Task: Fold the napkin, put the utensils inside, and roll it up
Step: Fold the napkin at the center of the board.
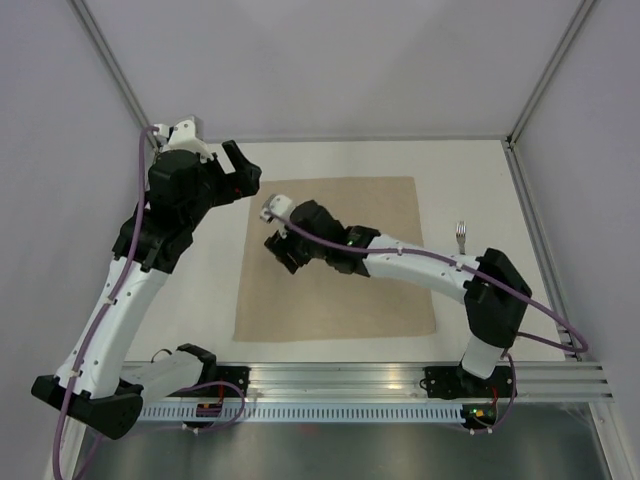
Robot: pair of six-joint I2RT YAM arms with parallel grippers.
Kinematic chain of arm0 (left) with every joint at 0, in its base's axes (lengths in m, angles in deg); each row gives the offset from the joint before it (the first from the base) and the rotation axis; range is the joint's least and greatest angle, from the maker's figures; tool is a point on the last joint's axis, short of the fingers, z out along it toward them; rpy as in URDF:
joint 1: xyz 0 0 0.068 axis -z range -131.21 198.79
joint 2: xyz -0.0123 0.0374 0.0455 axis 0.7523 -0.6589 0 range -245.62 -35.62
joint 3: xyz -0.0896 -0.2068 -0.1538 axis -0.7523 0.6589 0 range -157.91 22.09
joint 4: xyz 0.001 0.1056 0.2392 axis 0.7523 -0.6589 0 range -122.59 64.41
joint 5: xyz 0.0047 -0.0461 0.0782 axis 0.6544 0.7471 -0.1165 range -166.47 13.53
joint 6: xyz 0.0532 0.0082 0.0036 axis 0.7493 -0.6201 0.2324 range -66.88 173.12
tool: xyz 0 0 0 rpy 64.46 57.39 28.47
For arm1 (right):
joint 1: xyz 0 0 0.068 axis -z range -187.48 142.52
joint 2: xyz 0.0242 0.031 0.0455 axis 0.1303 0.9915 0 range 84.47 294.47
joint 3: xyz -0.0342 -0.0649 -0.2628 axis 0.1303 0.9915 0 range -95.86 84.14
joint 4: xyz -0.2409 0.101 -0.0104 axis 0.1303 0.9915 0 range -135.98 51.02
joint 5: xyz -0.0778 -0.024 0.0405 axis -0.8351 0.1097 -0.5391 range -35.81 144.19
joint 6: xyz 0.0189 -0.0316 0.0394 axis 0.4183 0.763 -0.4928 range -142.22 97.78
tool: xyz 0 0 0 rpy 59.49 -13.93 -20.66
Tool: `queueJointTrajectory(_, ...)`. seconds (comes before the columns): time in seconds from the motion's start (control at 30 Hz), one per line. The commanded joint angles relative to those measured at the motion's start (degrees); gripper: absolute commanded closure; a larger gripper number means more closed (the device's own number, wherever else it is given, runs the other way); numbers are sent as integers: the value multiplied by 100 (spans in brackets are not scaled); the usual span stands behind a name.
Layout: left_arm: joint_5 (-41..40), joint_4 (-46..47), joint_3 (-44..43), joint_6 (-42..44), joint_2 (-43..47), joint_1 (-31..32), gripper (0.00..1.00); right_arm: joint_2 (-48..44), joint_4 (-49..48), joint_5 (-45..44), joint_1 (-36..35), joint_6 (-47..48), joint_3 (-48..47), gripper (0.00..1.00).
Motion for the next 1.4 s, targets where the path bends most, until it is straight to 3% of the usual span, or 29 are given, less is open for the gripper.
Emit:
queueJointTrajectory(0.0,-42,-214,-254,-114,126,6,1,311,-205,-345,-659,149,-75,32)
queueJointTrajectory(0.2,-173,-311,-272,-140,205,6,1,997,-504,-389,-1619,272,-312,37)
queueJointTrajectory(0.47,-481,-417,-596,-175,486,6,0,1876,-628,-380,-2156,79,-927,47)
queueJointTrajectory(1.0,-762,-654,-447,-316,663,6,0,2422,-470,-1136,-2544,-623,-1227,57)
queueJointTrajectory(1.37,-780,-681,-377,-298,583,6,0,2685,-285,-1259,-2737,-826,-1429,58)
